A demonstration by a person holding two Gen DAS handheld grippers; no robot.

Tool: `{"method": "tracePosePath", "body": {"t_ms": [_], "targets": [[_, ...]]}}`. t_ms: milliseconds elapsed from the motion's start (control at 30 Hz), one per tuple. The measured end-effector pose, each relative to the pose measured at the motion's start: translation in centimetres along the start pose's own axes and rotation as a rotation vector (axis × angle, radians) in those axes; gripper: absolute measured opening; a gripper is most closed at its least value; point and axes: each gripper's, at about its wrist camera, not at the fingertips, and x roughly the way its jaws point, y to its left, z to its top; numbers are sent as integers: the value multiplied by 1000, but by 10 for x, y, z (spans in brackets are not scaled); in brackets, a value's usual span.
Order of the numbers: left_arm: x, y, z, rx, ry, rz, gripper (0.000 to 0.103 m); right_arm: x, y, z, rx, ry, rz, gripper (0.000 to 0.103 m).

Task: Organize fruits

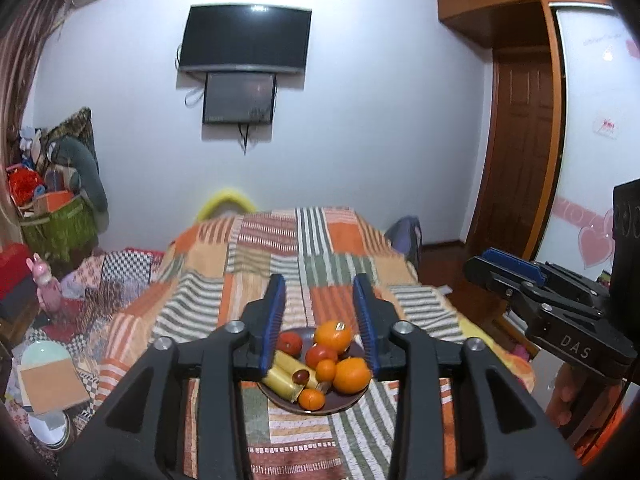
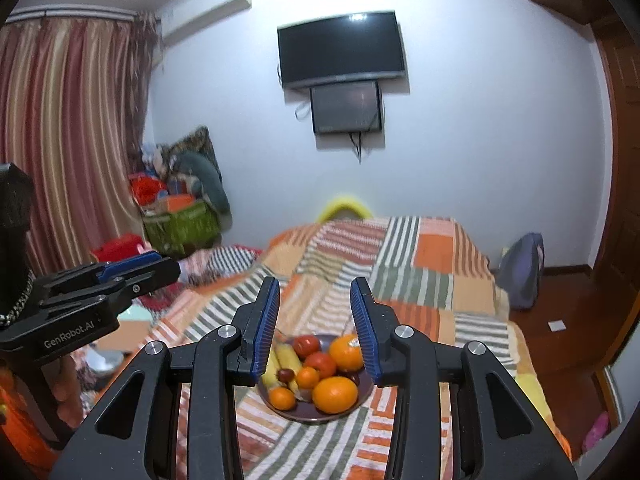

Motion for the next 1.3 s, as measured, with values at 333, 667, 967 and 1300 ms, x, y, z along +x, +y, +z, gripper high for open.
{"method": "tracePosePath", "body": {"t_ms": [333,667,967,1300], "targets": [[-39,-10,3,28,-110,47,79,-18,7,-2,3,-66,-24,66],[-45,-14,-5,30,-120,61,98,-28,10,-8,12,-93,-81,100],[-49,-14,-7,28,-129,60,101,-33,12,-10,4,-98,-96,102],[-50,-15,-8,27,-133,63,102,-34,15,-11,0,-95,-98,102]]}}
